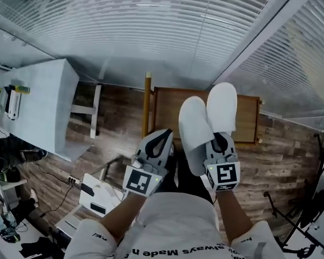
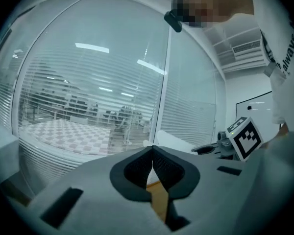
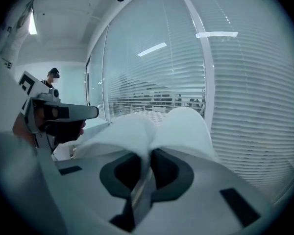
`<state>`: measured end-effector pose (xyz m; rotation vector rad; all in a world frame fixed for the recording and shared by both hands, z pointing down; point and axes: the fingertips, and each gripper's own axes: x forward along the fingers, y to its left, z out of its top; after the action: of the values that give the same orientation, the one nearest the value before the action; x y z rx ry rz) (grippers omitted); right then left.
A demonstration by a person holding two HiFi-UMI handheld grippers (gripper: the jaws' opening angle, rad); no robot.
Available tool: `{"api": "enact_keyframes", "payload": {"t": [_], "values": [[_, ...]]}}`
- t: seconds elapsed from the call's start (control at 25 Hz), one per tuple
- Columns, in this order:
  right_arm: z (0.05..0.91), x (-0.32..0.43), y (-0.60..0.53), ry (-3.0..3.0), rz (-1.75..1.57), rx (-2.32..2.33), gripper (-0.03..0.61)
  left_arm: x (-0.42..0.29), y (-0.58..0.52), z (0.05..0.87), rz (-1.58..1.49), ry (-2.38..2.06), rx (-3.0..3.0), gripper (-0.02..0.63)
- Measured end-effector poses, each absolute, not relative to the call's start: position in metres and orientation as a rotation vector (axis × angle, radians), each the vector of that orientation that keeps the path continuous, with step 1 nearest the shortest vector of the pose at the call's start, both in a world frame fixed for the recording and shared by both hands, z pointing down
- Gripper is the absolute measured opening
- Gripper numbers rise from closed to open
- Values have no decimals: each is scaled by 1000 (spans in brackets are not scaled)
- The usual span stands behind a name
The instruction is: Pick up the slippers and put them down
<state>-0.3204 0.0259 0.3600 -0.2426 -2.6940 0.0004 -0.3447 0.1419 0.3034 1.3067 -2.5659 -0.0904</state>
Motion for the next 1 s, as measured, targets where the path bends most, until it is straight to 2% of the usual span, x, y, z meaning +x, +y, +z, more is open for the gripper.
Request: {"api": "enact_keyframes", "payload": {"t": [0.6, 1.0], "values": [[220, -291, 43, -2805, -69, -398, 34, -324, 160, 198, -40, -2661, 1450, 12], [166, -262, 62, -2830, -63, -487, 34, -296, 171, 159, -92, -2670, 1509, 12]]}}
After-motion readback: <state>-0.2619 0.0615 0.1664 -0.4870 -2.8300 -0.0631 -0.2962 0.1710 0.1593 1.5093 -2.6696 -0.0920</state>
